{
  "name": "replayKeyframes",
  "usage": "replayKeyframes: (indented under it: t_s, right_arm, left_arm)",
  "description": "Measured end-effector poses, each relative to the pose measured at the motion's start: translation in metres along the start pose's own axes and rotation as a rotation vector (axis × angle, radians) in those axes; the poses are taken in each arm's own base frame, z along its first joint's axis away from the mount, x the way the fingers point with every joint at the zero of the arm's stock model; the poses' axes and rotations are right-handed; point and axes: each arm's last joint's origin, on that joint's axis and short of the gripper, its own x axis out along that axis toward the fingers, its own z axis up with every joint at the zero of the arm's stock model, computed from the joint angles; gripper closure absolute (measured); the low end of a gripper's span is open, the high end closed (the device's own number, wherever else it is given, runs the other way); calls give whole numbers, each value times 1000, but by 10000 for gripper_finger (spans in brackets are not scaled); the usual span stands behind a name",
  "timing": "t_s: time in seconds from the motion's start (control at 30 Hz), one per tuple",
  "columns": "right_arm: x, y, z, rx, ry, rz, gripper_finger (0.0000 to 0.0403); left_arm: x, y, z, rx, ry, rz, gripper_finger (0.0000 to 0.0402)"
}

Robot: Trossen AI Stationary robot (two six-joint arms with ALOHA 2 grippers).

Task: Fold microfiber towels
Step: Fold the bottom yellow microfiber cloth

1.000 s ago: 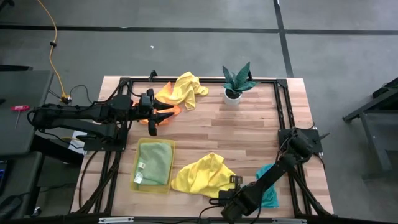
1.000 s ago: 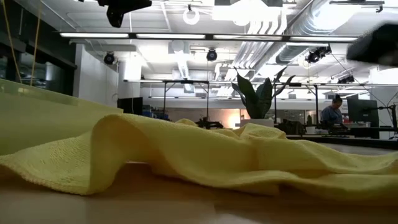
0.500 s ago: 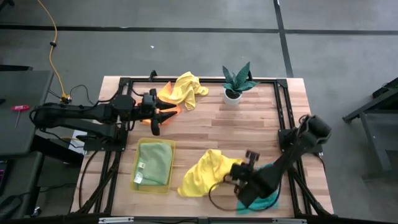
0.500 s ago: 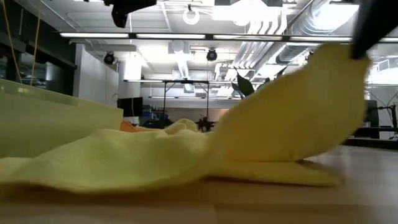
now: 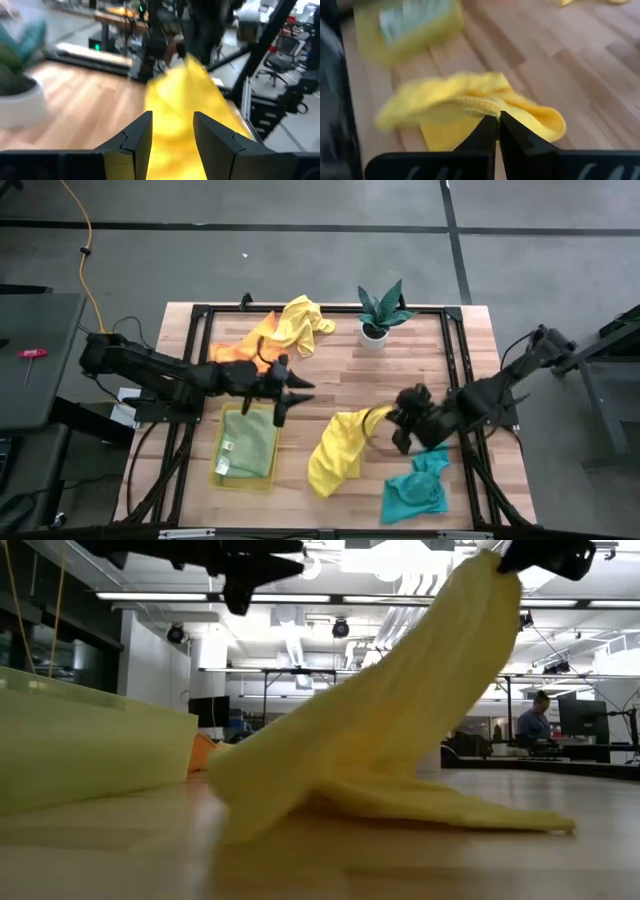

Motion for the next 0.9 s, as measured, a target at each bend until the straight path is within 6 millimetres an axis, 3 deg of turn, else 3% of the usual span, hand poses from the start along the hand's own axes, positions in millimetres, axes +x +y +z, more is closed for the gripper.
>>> replayKeyframes:
  t_s: [0.17, 0.4, 0.63, 0.9]
  right_arm:
    - [-21, -12, 33, 140, -189, 18, 403]
    - [-49, -30, 85, 323, -471, -107, 403]
    - [-27, -42, 93, 344, -340, -117, 403]
    - [-9, -43, 95, 341, -265, -129, 403]
  left_arm:
    - [10, -10, -13, -51, 44, -68, 270]
    - [-9, -15, 8, -68, -26, -182, 270]
    - [-17, -15, 17, -74, -75, -122, 271]
    - [12, -16, -23, -3, 45, 82, 267]
